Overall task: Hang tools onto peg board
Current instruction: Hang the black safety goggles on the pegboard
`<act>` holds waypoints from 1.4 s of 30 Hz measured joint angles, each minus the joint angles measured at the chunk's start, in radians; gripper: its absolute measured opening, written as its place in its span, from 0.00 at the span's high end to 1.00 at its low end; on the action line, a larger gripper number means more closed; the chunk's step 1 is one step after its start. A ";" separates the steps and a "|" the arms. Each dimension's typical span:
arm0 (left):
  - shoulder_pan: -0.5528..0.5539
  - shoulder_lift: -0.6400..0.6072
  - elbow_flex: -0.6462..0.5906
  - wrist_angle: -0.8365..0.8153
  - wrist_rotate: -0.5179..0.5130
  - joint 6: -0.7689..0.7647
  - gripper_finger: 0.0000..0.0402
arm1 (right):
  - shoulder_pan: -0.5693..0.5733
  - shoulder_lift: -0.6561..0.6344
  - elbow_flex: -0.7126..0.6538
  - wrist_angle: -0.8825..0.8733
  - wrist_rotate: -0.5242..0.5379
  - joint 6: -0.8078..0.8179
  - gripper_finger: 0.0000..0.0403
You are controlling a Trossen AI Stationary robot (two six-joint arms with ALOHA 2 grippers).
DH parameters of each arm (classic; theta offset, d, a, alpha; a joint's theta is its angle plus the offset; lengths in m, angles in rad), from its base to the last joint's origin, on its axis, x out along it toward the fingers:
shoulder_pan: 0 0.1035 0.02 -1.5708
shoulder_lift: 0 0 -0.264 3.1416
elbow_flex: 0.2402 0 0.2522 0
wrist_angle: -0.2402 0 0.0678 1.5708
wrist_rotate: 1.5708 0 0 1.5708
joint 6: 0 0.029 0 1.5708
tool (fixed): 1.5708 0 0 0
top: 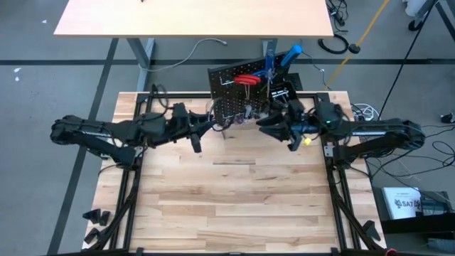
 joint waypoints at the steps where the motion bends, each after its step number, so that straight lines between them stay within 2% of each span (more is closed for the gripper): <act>1: 0.018 0.006 0.000 -0.015 0.027 -0.006 0.74 | 0.003 -0.023 0.000 -0.030 0.000 -0.007 0.68; 8: 0.092 0.045 0.000 0.017 0.180 0.026 0.74 | 0.024 -0.105 0.000 -0.189 0.091 -0.048 0.68; 11: 0.095 0.049 -0.001 0.090 0.275 0.024 0.74 | 0.029 -0.100 0.001 -0.303 0.158 0.013 0.68; 14: 0.083 0.047 -0.001 0.202 0.319 -0.001 0.73 | 0.059 -0.067 0.000 -0.399 0.292 0.061 0.72; 18: 0.078 0.047 0.000 0.210 0.309 -0.002 0.73 | 0.133 -0.017 0.000 -0.341 0.520 0.080 0.94; 19: 0.077 0.047 0.000 0.197 0.295 -0.005 0.73 | 0.152 -0.008 0.000 -0.306 0.579 0.074 0.97; 21: 0.076 0.047 0.000 0.186 0.267 -0.023 0.73 | 0.183 0.007 0.000 -0.244 0.693 0.077 0.98; 24: 0.078 0.047 0.000 0.187 0.249 -0.036 0.73 | 0.205 0.036 0.000 -0.218 0.806 0.076 1.00; 30: 0.077 0.048 0.000 0.173 0.250 -0.053 0.73 | 0.204 0.108 0.015 -0.173 0.872 0.117 1.00; 35: 0.077 0.048 0.000 0.144 0.227 -0.054 0.73 | 0.210 0.190 0.137 -0.185 0.915 0.068 1.00; 42: 0.077 0.048 0.000 0.144 0.220 -0.050 0.73 | 0.207 0.314 0.375 -0.426 0.896 -0.012 1.00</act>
